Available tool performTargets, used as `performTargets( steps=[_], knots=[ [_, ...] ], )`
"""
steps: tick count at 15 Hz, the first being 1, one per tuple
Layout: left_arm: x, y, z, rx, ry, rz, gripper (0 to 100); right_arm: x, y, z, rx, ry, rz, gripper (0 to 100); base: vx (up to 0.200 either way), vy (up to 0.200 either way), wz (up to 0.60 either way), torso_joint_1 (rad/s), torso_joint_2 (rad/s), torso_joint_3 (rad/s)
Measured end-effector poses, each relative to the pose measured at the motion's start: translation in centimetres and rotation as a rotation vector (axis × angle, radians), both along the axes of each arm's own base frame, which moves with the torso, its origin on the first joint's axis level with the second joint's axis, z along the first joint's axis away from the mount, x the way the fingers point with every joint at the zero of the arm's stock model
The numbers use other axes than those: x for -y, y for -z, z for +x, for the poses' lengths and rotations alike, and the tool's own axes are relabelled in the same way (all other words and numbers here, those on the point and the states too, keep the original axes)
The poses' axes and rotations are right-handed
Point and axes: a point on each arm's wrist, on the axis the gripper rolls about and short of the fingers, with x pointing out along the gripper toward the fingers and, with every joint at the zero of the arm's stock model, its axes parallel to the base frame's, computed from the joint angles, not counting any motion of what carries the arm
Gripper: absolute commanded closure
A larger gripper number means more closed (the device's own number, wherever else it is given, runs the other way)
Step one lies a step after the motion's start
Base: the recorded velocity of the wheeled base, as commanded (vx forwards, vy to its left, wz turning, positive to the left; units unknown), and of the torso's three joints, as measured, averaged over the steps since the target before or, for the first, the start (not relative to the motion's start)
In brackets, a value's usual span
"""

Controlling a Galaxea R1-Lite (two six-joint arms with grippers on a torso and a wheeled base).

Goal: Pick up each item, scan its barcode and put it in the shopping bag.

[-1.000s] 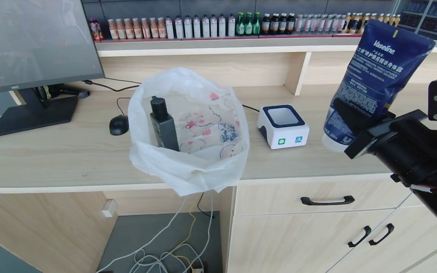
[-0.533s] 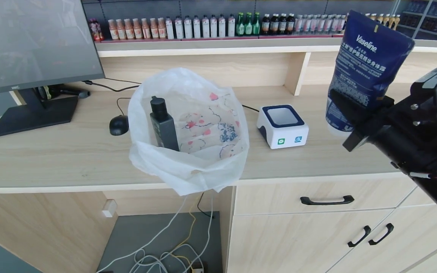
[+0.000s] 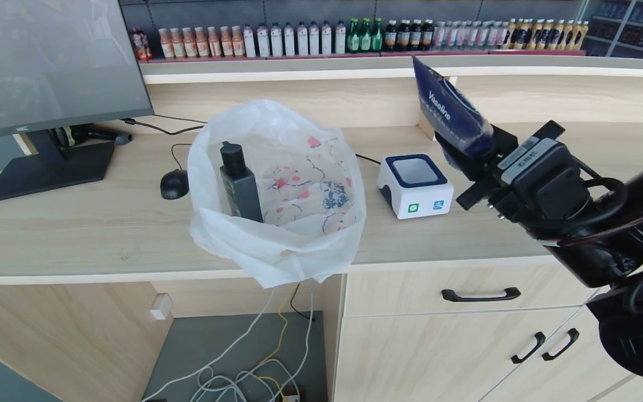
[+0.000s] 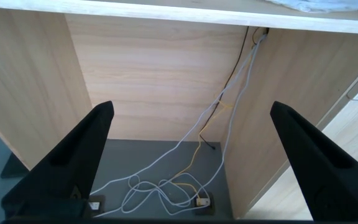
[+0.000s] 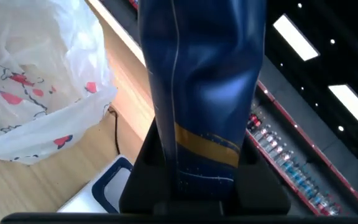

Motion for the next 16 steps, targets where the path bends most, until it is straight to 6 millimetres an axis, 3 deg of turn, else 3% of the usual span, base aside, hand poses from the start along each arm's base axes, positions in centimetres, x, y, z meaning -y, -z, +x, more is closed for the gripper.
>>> performTargets(
  steps=[7,11,16],
  knots=[
    [0.0,0.0,0.0,0.0,0.0,0.0,0,0.0,1.0,4.2,0.187,-0.088,-0.244,100,0.0,0.0,0.0,0.0,0.0,0.0],
    [0.0,0.0,0.0,0.0,-0.001,0.0,0,-0.5,1.5,5.3,0.258,-0.201,-0.321,100,0.0,0.0,0.0,0.0,0.0,0.0],
    [0.0,0.0,0.0,0.0,0.0,0.0,0,0.6,2.9,6.5,0.295,-0.223,-0.414,100,0.0,0.0,0.0,0.0,0.0,0.0]
  ],
)
